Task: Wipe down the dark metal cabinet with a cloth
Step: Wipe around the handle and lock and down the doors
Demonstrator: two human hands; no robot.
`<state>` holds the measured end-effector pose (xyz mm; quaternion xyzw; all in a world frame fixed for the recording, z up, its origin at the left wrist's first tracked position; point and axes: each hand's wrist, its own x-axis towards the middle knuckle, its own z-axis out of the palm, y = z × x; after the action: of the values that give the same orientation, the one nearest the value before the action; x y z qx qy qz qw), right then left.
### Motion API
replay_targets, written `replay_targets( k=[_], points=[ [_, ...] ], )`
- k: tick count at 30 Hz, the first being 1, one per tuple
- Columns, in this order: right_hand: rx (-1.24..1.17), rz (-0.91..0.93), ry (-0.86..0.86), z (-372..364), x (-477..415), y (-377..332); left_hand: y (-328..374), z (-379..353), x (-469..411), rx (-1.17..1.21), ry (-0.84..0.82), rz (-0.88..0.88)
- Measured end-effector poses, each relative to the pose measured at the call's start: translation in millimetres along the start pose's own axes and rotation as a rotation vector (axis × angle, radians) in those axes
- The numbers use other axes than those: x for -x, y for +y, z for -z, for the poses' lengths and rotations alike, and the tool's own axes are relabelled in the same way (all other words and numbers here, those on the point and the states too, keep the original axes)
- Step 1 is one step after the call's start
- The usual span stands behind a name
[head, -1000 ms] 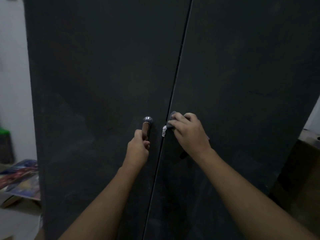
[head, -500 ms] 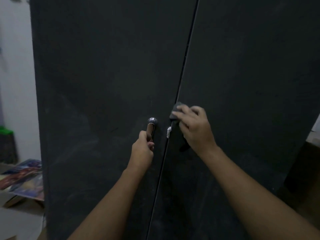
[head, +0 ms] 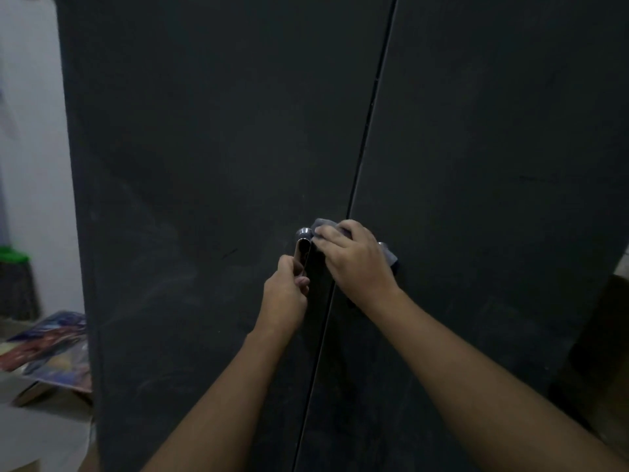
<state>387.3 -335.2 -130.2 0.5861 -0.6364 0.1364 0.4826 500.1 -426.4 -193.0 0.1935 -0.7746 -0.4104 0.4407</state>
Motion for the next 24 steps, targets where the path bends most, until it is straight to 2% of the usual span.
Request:
replay_targets(
  k=[4, 11, 18, 21, 22, 23, 24],
  points=[
    [0.024, -0.012, -0.005, -3.5, 3.0, -10.8, 2.8, 2.0, 0.9, 0.006, -0.008, 0.02],
    [0.145, 0.099, -0.153, 5.1, 3.8, -13.3, 5.1, 3.3, 3.4, 0.025, -0.009, 0.039],
    [0.145, 0.187, -0.551, -11.6, 44.6, -37.1, 9.0, 8.8, 3.0, 0.012, -0.015, 0.026],
    [0.046, 0.017, -0.578, -19.2, 62.7, -30.3, 8.6, 9.5, 2.3, -0.011, -0.027, 0.043],
    [-0.048, -0.007, -0.587, -16.6, 66.3, -27.3, 8.3, 9.3, 2.6, -0.018, -0.028, 0.044],
    [-0.064, 0.075, -0.568, -14.8, 69.7, -25.0, 8.3, 9.2, 2.7, -0.017, -0.029, 0.041],
    [-0.086, 0.036, -0.512, -8.9, 64.7, -26.0, 8.5, 9.4, 3.1, -0.013, -0.029, 0.041]
  ],
)
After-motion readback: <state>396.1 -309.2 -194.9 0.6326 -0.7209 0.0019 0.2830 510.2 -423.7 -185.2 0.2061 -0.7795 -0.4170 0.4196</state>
